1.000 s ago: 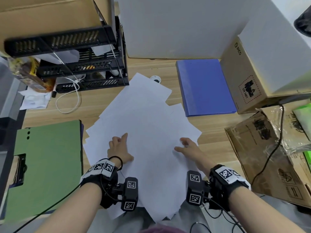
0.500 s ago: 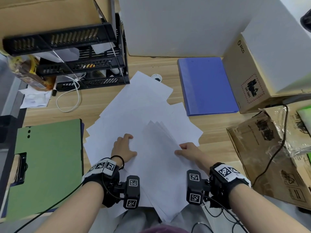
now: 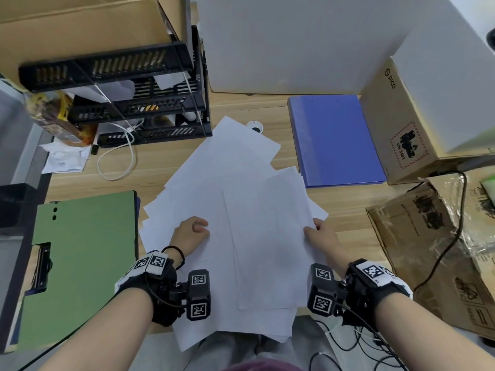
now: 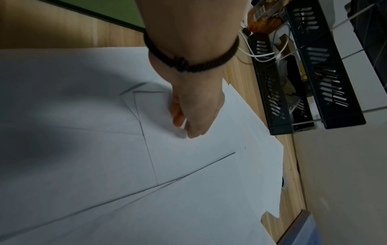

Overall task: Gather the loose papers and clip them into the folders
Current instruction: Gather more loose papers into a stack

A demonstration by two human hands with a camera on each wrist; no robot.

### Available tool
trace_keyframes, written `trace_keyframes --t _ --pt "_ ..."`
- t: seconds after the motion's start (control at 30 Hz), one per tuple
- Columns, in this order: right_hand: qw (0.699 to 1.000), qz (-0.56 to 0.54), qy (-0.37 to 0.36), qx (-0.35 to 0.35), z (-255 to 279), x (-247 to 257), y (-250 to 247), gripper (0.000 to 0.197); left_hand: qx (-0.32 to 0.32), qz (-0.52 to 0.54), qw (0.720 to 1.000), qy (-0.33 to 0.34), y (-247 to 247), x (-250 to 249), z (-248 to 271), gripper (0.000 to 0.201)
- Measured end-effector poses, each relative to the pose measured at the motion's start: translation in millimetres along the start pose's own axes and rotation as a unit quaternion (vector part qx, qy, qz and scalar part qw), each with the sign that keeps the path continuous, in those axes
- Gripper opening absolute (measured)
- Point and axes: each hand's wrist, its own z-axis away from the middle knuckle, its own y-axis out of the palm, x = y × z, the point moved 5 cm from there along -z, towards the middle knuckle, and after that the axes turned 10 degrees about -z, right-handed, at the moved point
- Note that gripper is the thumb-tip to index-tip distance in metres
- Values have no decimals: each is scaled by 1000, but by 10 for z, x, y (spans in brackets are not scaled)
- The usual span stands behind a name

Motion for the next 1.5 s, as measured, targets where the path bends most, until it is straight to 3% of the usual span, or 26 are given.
trace_keyframes --t 0.17,0.33,0.73,0.93,1.0,1.13,1.23,1.33,1.43,1.5 --pt "1000 -6 5 -3 -6 -4 -4 19 -89 -110 989 51 -107 -11 -62 41" --pt "1000 -17 3 -4 -30 -6 16 22 -48 -144 988 -15 -120 123 -99 69" --pt "997 -76 25 -22 -121 31 208 18 20 -216 975 52 -17 -111 109 50" --pt "994 -103 10 -38 -107 87 172 8 35 -144 989 14 -176 -163 20 41" --pt "993 -110 16 -41 -129 49 126 7 48 -133 990 18 -185 -241 -70 45" --pt "989 -135 40 -44 -222 -106 13 19 -4 -192 979 61 -198 -529 -298 55" --pt "982 -176 46 -54 -234 -218 -42 23 11 -218 973 78 -92 -682 -468 71" --pt "977 -206 46 -40 -206 -215 -31 25 19 -265 962 64 -15 -733 -524 84" --pt "976 -211 39 -28 -246 -193 -13 33 -1 -301 953 45 10 -765 -506 85" --pt "976 -213 37 -6 -255 -144 17 38 25 -283 958 37 74 -753 -493 84"
